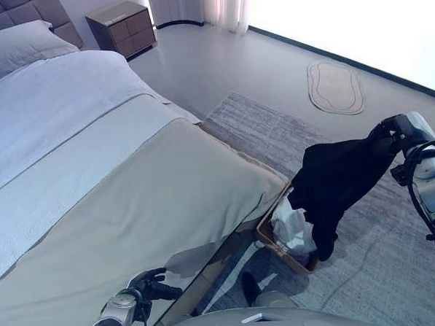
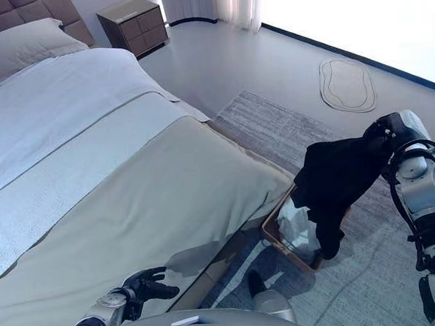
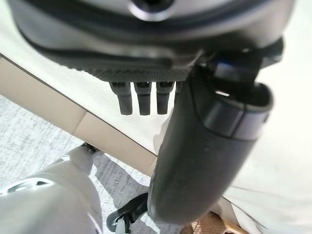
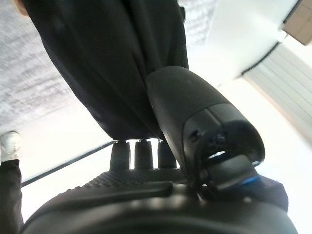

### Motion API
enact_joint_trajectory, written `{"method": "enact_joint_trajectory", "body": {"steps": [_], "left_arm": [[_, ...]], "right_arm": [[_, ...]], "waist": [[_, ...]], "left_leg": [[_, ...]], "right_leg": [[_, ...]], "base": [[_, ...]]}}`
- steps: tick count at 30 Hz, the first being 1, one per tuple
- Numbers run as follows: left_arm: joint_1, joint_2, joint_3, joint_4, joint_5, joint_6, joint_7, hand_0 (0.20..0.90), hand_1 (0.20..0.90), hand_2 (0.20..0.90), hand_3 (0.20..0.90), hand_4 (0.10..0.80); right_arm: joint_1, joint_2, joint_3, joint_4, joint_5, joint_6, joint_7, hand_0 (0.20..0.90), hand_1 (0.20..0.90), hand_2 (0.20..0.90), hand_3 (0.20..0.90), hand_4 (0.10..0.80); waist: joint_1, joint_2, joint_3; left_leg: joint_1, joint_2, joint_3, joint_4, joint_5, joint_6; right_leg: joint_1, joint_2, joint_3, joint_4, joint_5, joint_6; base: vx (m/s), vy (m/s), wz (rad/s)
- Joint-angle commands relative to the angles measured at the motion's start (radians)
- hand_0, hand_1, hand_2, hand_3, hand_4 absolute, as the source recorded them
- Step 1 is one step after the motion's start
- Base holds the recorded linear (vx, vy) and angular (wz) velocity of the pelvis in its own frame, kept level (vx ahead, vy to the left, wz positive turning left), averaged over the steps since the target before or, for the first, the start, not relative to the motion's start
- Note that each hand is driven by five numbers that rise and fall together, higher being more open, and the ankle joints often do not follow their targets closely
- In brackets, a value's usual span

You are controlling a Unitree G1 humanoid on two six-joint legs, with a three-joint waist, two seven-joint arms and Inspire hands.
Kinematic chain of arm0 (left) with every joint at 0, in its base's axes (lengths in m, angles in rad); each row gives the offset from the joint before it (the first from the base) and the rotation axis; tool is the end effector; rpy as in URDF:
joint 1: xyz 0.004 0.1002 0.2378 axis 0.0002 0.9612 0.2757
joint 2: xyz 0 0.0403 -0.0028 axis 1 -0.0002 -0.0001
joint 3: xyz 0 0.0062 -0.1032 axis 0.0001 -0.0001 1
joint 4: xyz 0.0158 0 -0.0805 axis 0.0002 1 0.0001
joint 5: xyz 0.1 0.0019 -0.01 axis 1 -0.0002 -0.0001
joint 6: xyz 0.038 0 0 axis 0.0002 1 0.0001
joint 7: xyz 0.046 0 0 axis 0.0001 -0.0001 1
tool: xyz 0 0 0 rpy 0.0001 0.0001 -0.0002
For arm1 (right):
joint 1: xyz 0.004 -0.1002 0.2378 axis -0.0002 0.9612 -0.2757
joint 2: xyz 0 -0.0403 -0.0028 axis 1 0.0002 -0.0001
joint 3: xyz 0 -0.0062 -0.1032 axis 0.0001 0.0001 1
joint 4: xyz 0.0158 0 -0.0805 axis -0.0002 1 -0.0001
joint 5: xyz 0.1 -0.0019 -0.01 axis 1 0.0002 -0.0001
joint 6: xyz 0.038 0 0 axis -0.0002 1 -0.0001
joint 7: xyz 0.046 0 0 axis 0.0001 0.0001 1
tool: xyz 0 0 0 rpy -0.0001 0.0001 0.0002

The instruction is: Pick up the clothes from the bed and place them into the basket

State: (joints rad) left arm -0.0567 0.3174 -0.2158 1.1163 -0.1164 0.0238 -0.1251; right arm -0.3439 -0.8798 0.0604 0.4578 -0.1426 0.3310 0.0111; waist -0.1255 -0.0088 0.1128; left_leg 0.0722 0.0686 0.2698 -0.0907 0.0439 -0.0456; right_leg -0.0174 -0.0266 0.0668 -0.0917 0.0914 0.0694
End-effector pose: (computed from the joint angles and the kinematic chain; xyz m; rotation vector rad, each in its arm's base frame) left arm 0.1097 0.2394 -0.0993 0.2364 1.1155 -0.0625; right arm 0.2461 -0.3414 0.1211 -0.9552 0.4262 -0.3481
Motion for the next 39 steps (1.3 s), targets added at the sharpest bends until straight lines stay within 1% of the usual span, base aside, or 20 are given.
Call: {"method": "enact_joint_trajectory", "body": {"steps": [1,6,8,9,10,15,18,23,25,29,33,34,36,39], "left_arm": [[-0.079,0.048,-0.042,-0.005,0.003,-0.035,0.002,0.9,0.9,0.9,0.9,0.8],[-0.119,0.051,-0.066,-0.026,-0.015,-0.042,0.017,0.9,0.9,0.9,0.9,0.8],[-0.139,0.057,-0.075,-0.036,-0.027,-0.046,0.018,0.9,0.9,0.9,0.9,0.8],[-0.148,0.058,-0.079,-0.038,-0.033,-0.048,0.02,0.9,0.9,0.9,0.9,0.8],[-0.156,0.057,-0.082,-0.043,-0.037,-0.05,0.024,0.9,0.9,0.9,0.9,0.8],[-0.214,0.072,-0.103,-0.064,-0.071,-0.059,0.029,0.9,0.9,0.9,0.9,0.8],[-0.24,0.078,-0.117,-0.076,-0.096,-0.061,0.031,0.9,0.9,0.9,0.9,0.8],[-0.248,0.084,-0.132,-0.107,-0.142,-0.082,0.029,0.9,0.9,0.9,0.9,0.8],[-0.252,0.083,-0.137,-0.113,-0.148,-0.084,0.027,0.9,0.9,0.9,0.9,0.8],[-0.25,0.085,-0.146,-0.123,-0.173,-0.091,0.017,0.9,0.9,0.9,0.9,0.8],[-0.231,0.069,-0.151,-0.125,-0.182,-0.102,0.018,0.9,0.9,0.9,0.9,0.8],[-0.218,0.058,-0.148,-0.121,-0.18,-0.113,0.02,0.9,0.9,0.9,0.9,0.8],[-0.203,0.049,-0.139,-0.123,-0.179,-0.115,0.021,0.9,0.9,0.9,0.9,0.8],[-0.186,0.033,-0.121,-0.109,-0.176,-0.113,0.021,0.9,0.9,0.9,0.9,0.8]], "right_arm": [[-0.092,-0.029,0.017,0.043,-0.074,-0.011,-0.025,0.3,0.3,0.3,0.2,0.1],[-0.131,0.011,0.081,0.144,-0.052,-0.041,-0.095,0.3,0.3,0.3,0.2,0.1],[-0.162,0.022,0.105,0.176,-0.037,-0.033,-0.123,0.3,0.3,0.3,0.2,0.1],[-0.179,0.025,0.118,0.192,-0.037,-0.027,-0.133,0.559,0.559,0.559,0.502,0.402],[-0.196,0.029,0.128,0.208,-0.037,-0.03,-0.147,0.9,0.9,0.9,0.9,0.8],[-0.282,0.039,0.188,0.273,-0.011,-0.023,-0.208,0.9,0.9,0.9,0.9,0.8],[-0.323,0.041,0.205,0.285,0.005,-0.009,-0.229,0.9,0.9,0.9,0.9,0.8],[-0.369,0.035,0.217,0.296,0.023,-0.011,-0.301,0.9,0.9,0.9,0.9,0.8],[-0.391,0.029,0.217,0.308,0.022,-0.008,-0.313,0.9,0.9,0.9,0.9,0.8],[-0.42,0.018,0.22,0.318,0.051,-0.005,-0.383,0.9,0.9,0.9,0.9,0.8],[-0.415,0.024,0.181,0.318,0.094,-0.039,-0.476,0.9,0.9,0.9,0.9,0.8],[-0.398,0.033,0.156,0.298,0.095,-0.068,-0.519,0.9,0.9,0.9,0.9,0.8],[-0.358,0.047,0.117,0.238,0.092,-0.098,-0.55,0.9,0.9,0.9,0.9,0.8],[-0.263,0.092,0.06,0.08,0.041,-0.158,-0.55,0.9,0.9,0.9,0.9,0.8]], "waist": [[0.017,-0.016,0.038],[0.026,0.003,0.096],[0.03,0.017,0.127],[0.031,0.022,0.14],[0.033,0.028,0.153],[0.039,0.064,0.24],[0.038,0.088,0.283],[0.04,0.143,0.351],[0.042,0.159,0.368],[0.045,0.184,0.388],[0.043,0.192,0.39],[0.041,0.192,0.385],[0.037,0.185,0.376],[0.025,0.157,0.349]], "left_leg": [[-0.004,-0.046,-0.055,0.003,-0.086,0.052],[-0.036,-0.049,-0.07,0.003,-0.073,0.053],[-0.058,-0.054,-0.08,0.003,-0.064,0.053],[-0.067,-0.055,-0.083,0.005,-0.06,0.053],[-0.079,-0.057,-0.087,0.008,-0.057,0.052],[-0.163,-0.069,-0.125,0.037,-0.038,0.051],[-0.206,-0.075,-0.145,0.055,-0.027,0.048],[-0.26,-0.09,-0.176,0.056,0.003,0.042],[-0.274,-0.094,-0.182,0.049,0.015,0.039],[-0.29,-0.1,-0.19,0.04,0.031,0.033],[-0.279,-0.097,-0.188,0.029,0.032,0.027],[-0.27,-0.095,-0.183,0.025,0.028,0.024],[-0.255,-0.09,-0.174,0.025,0.022,0.022],[-0.223,-0.082,-0.163,0.031,0.004,0.021]], "right_leg": [[0.004,-0.028,-0.101,0.046,-0.044,0.011],[-0.033,-0.033,-0.104,0.069,-0.048,0.006],[-0.054,-0.035,-0.102,0.076,-0.048,0.004],[-0.064,-0.036,-0.103,0.08,-0.047,0.003],[-0.075,-0.037,-0.102,0.084,-0.047,0.002],[-0.151,-0.038,-0.076,0.116,-0.045,-0.009],[-0.191,-0.038,-0.072,0.136,-0.047,-0.015],[-0.252,-0.035,-0.084,0.168,-0.054,-0.026],[-0.274,-0.035,-0.093,0.179,-0.057,-0.029],[-0.298,-0.036,-0.111,0.19,-0.061,-0.035],[-0.29,-0.034,-0.122,0.188,-0.066,-0.039],[-0.283,-0.032,-0.126,0.186,-0.07,-0.041],[-0.271,-0.032,-0.133,0.185,-0.075,-0.042],[-0.236,-0.028,-0.138,0.177,-0.081,-0.047]], "base": [[-0.047,-0.03,0.0],[-0.069,-0.036,0.02],[-0.079,-0.033,0.05],[-0.074,-0.025,0.05],[-0.082,-0.028,0.03],[-0.074,-0.046,0.02],[-0.028,-0.043,0.04],[-0.006,-0.013,0.04],[0.0,0.0,0.0],[0.005,0.001,0.02],[0.037,0.016,0.04],[0.067,0.041,0.05],[0.081,0.043,0.04],[0.099,0.048,0.08]]}}
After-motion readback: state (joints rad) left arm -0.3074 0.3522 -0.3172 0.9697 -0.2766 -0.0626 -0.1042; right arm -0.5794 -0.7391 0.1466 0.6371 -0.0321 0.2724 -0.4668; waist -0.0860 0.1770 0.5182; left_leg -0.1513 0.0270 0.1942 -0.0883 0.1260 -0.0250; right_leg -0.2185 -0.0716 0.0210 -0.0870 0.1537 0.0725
